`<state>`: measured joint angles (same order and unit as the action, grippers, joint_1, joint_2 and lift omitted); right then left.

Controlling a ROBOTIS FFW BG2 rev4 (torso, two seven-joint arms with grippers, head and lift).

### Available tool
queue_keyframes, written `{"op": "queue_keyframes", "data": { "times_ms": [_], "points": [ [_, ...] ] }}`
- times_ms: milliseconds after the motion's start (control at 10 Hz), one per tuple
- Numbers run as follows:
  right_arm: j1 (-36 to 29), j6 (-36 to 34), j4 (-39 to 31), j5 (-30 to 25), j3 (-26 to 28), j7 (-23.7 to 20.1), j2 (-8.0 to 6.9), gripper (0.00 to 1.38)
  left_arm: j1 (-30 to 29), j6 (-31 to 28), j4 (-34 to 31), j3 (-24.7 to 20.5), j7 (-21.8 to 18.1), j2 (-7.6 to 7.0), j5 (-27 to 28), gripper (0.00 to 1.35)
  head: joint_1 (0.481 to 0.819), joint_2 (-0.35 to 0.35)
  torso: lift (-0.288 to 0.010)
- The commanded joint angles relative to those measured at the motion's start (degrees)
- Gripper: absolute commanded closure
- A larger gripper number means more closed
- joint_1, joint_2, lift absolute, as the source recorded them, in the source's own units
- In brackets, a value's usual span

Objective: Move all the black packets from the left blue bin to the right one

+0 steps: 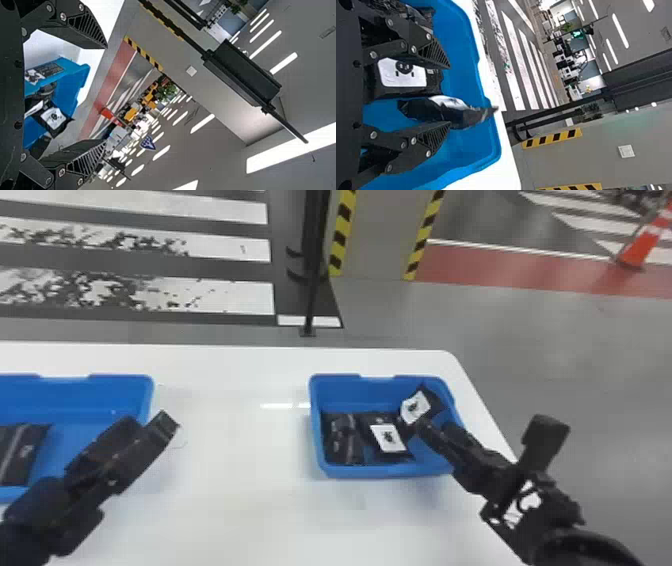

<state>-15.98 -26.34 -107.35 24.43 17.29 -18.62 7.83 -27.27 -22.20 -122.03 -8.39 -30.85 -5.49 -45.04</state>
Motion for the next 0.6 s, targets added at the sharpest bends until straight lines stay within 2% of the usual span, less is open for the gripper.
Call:
{"op": "queue_keyframes", "data": {
  "times_ms": [0,100,300,500],
  "points": [
    [-6.80,4.27,-5.08,0.60,-0.04,0.08,-1.68,0.13,-0.57,-0.30,-0.11,-2.58,0.00,0.39,1.51,0.22,0.695,-0.209,-0.140],
    [-11.86,6.52,-9.58,0.48,-0.95,0.08,-2.64,0.14,-0.85,-1.42,-0.11,-5.66,0.09,0.92,4.02,0.22,0.695,-0.190,-0.140],
    [-19.17,11.58,-15.48,0.25,-5.52,-0.28,-2.64,0.14,-0.71,-2.41,-0.67,-8.64,0.35,1.09,5.39,0.22,0.695,-0.131,-0.140],
    [-25.64,17.07,-20.40,-1.35,-8.38,-0.19,-2.73,0.14,1.12,-4.94,-0.67,-11.15,2.55,1.35,8.82,0.22,0.695,-0.024,-0.140]
  ]
}}
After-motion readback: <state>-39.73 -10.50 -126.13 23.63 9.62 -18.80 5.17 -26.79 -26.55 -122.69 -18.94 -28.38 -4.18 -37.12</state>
